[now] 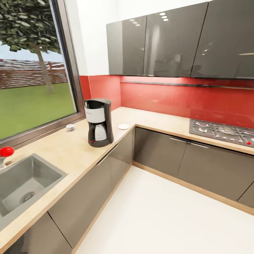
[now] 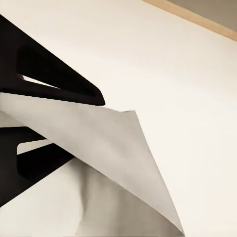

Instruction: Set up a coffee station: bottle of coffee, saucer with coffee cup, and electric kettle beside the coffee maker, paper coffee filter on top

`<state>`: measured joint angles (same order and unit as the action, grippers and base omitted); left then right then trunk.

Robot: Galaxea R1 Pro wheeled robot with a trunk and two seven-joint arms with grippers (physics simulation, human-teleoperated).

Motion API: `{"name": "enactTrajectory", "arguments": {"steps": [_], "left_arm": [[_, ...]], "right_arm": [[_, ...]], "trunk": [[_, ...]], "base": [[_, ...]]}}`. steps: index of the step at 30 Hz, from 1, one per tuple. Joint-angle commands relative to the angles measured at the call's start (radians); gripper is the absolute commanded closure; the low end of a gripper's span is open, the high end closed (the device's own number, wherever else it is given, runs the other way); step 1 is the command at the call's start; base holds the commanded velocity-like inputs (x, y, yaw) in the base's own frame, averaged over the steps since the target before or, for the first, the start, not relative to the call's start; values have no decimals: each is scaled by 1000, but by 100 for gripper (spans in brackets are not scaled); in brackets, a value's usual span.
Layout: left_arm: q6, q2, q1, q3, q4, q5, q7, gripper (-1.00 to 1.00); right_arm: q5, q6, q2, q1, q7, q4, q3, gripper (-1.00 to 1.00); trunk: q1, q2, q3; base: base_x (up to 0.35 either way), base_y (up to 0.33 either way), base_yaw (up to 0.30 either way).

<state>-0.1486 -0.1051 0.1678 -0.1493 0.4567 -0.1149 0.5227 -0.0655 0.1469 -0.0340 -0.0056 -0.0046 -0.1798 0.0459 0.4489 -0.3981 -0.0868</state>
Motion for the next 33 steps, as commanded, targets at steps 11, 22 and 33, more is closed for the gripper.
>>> {"name": "enactTrajectory", "arguments": {"steps": [11,22,33], "left_arm": [[-8,1,1,-7,-2,-14,3,100],[-8,1,1,-7,-3,-14,3,100],[-8,1,1,-7,-3,-14,3,100]], "right_arm": [[-8,3,0,-1,1,-3,4,-100],[-10,2,0,-1,0,-1,6,-100],[-11,2,0,-1,1,-1,8,-100]], "trunk": [[1,-2,-2],[1,-2,-2],[1,-2,-2]], "base": [[274,-172,0],[273,-172,0],[248,-190,0]]}}
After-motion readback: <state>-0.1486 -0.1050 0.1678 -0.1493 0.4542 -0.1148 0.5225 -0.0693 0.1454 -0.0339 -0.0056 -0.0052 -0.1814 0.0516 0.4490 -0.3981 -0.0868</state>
